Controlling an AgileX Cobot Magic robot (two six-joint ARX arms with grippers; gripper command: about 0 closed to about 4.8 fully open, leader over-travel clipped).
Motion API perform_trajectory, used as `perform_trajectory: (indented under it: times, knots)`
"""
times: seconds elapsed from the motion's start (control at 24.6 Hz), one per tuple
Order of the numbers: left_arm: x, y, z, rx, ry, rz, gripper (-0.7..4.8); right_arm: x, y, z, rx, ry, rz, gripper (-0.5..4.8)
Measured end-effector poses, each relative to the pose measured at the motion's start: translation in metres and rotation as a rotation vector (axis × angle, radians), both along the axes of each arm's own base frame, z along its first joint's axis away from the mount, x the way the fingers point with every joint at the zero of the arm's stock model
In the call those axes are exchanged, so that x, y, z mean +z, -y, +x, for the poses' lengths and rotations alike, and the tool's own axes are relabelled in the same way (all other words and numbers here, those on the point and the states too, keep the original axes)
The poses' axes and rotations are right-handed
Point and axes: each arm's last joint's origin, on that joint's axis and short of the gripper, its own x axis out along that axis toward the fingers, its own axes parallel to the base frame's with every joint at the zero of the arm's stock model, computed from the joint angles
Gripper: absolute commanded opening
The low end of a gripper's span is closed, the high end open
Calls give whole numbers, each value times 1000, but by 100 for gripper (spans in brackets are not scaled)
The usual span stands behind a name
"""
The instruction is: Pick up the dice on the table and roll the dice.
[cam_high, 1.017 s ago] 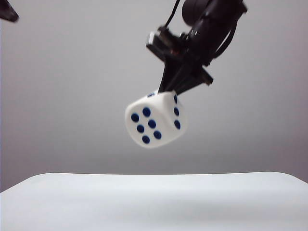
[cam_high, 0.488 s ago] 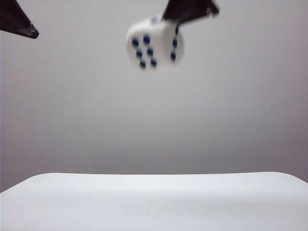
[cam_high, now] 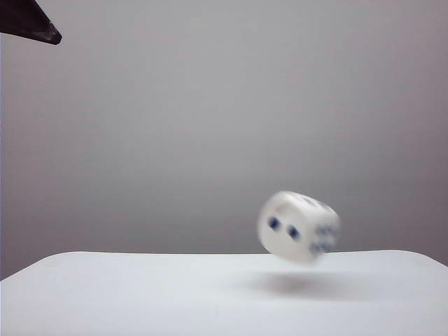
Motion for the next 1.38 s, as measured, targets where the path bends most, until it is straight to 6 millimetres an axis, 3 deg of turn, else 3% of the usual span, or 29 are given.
perform_trajectory:
  times: [0.12,0.28,0.53,0.61,0.73,0.85,1.02,1.38]
  knots:
    - [1,0,0,-11,10,-7,-5,-3,8,-9,-79,-45,-43,479]
    - [2,1,0,-46,17,-19,-5,-21,15,-14,-194,-196,-174,479]
    - [2,1,0,-51,20,-18,-5,-33,19,-20,-230,-333,-239,467]
    - [2,2,0,-65,26,-12,-5,-43,20,-21,-236,-393,-267,395]
    - [2,2,0,-74,35,-2,-5,-64,20,-18,-293,-465,-312,193]
    - [2,2,0,-77,39,3,-6,-80,19,-15,-333,-510,-314,57]
    - [2,2,-1,-78,38,5,-5,-96,16,-10,-340,-529,-266,0]
    - [0,2,-1,-80,27,14,-5,-135,16,-6,-401,-557,-291,-1]
